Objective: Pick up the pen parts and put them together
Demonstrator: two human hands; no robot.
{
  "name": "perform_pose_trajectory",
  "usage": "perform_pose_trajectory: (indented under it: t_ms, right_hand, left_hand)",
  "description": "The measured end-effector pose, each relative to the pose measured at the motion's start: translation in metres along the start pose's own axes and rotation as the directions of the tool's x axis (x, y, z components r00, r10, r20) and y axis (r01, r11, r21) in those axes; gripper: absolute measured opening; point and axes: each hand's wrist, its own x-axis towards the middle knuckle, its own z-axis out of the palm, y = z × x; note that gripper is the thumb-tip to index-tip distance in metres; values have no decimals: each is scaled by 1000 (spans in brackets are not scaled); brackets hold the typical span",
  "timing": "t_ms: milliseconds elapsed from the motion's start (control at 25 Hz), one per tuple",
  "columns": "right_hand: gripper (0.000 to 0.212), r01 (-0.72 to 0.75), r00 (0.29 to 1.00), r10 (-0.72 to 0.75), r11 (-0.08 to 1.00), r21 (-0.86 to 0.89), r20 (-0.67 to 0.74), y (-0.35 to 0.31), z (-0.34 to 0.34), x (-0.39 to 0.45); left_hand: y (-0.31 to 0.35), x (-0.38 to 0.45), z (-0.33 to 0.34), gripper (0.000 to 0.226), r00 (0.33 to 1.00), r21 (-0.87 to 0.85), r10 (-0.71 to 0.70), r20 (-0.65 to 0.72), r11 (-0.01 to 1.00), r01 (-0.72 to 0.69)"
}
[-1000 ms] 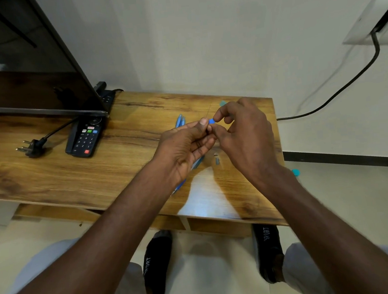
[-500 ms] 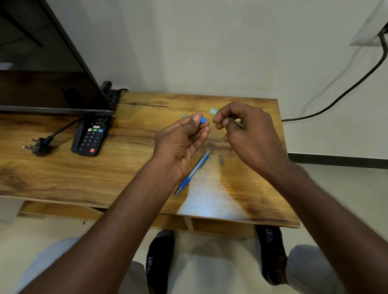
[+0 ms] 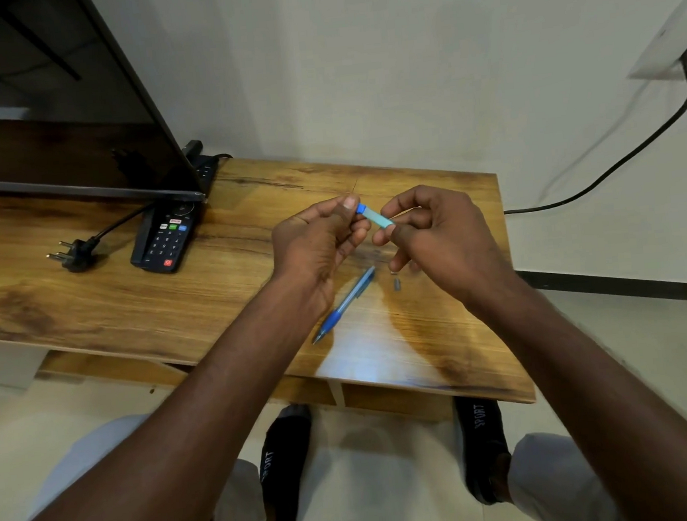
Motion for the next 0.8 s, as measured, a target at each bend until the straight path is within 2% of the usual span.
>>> perform_pose_trajectory:
  t_ms: [160,560,800]
  right_hand:
    - [20,-6,1000,6,1000,14,0,0,0,0]
    - [25,-73,997,72,997,29,14,-3,-2,0]
    - [20,-87,996,84,992,95,35,-4,-4,2]
  left_hand:
    - [-1,-1,0,22,1000,41,29,7,999,-29]
    - [-8,1,-1,11,976,267,215,27,940,-214]
    - [-7,3,-3,14,978,207,207,-27,958,-197]
